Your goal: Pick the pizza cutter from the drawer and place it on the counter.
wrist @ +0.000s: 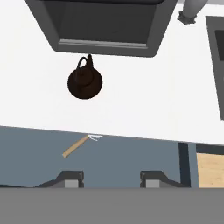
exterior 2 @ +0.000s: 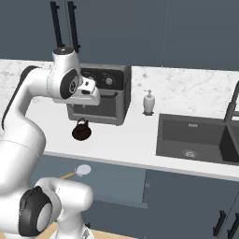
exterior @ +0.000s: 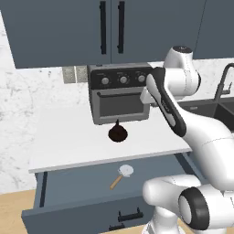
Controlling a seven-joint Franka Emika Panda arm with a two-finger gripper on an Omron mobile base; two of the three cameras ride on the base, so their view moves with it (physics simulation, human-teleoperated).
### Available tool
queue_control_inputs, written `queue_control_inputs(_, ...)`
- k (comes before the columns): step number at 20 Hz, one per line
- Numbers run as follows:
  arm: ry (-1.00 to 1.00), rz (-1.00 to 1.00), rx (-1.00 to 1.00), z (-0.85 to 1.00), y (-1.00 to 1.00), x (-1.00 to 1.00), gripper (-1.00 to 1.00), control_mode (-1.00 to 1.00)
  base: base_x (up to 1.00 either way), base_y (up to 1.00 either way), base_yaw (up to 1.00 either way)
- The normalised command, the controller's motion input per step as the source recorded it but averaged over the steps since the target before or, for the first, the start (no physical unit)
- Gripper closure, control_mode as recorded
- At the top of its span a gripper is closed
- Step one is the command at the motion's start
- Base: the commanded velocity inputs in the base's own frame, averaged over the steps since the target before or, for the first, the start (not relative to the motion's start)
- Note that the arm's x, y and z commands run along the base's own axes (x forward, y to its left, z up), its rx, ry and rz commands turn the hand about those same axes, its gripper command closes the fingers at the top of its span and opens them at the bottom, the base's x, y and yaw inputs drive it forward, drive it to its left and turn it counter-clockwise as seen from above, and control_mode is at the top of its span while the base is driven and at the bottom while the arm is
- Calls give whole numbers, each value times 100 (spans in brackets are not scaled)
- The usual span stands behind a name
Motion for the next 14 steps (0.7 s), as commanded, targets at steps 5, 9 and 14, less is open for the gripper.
queue_control_inputs(5, 0, 0, 0, 0, 0, 0, -100, 100, 0, 0, 0)
queue_control_inputs(9, 0, 0, 0, 0, 0, 0, -100, 100, -25, 0, 0)
queue_control_inputs(14, 0, 0, 0, 0, 0, 0, -100, 100, -86, 0, 0)
